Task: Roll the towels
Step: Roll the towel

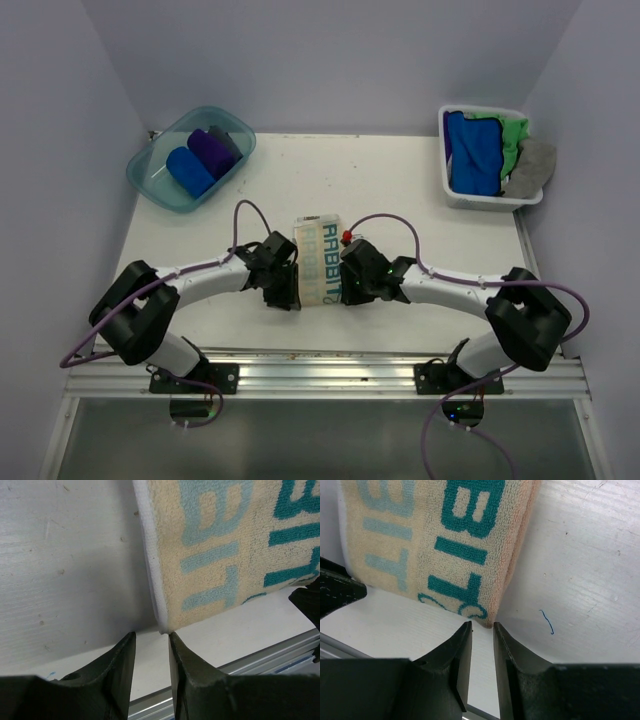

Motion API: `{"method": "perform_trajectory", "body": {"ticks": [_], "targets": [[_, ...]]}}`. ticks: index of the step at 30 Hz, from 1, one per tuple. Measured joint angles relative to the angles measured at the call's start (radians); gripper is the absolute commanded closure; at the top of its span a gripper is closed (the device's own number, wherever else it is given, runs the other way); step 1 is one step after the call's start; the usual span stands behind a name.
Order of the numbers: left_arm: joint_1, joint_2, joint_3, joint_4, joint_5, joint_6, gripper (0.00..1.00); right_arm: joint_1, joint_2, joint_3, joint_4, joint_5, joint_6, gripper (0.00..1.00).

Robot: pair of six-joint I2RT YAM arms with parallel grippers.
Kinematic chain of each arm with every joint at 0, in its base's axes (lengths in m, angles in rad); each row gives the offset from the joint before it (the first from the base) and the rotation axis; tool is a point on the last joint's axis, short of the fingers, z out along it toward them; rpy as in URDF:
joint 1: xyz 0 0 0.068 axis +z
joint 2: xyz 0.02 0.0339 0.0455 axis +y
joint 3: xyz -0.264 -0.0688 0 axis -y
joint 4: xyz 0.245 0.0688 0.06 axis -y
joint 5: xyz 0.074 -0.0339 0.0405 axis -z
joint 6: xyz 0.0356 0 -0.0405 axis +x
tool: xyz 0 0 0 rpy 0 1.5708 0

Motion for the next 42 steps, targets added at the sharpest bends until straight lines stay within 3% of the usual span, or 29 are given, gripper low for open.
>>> {"method": "perform_trajectory", "body": {"ticks": [5,13,16,23,32,38,42], "targets": [[0.0,0.001,-0.005,0.015,0.0,-0.003,0.69,0.0,0.004,0.0,-0.027,0.008,0.0,0.83],[0.0,0.003,-0.006,0.025,0.0,-0.011,0.69,0.0,-0.043,0.0,-0.051,0.034,-0.005,0.69],[0.0,0.003,-0.009,0.029,-0.001,-0.016,0.75,0.0,-0.058,0.003,-0.042,0.034,-0.008,0.74],[0.0,0.005,-0.015,0.035,-0.002,-0.019,0.88,0.0,0.004,0.063,-0.005,0.026,-0.019,0.96],[0.0,0.01,-0.016,0.041,-0.002,-0.026,1.0,0.0,0.08,0.089,0.023,0.023,-0.018,0.99],[0.0,0.011,-0.016,0.045,-0.005,-0.027,1.0,0.0,0.169,0.116,0.023,0.024,-0.002,1.0],[0.0,0.011,-0.016,0.046,-0.005,-0.027,1.0,0.0,0.149,0.103,0.031,0.027,0.002,0.91]]}}
